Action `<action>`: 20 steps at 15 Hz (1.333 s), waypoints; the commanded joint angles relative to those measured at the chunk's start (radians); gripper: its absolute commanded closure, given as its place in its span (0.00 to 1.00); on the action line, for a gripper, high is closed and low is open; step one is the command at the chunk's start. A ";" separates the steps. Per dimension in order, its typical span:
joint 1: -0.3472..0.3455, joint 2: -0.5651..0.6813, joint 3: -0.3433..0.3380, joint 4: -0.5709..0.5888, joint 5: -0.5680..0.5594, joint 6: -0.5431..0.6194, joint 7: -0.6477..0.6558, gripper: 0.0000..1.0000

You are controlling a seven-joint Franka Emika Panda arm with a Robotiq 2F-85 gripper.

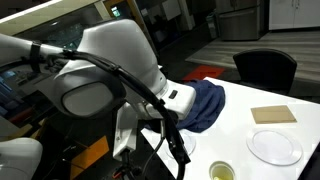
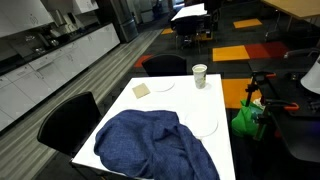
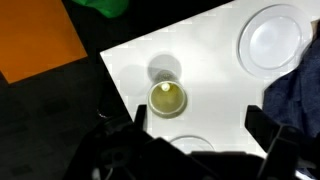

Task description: Remove the marker from the cup and put it on the table

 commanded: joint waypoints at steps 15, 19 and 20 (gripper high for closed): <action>-0.005 0.161 -0.045 0.049 0.036 0.112 -0.293 0.00; -0.001 0.221 -0.035 0.084 0.037 0.129 -0.243 0.00; 0.000 0.235 -0.033 0.093 0.040 0.127 -0.237 0.00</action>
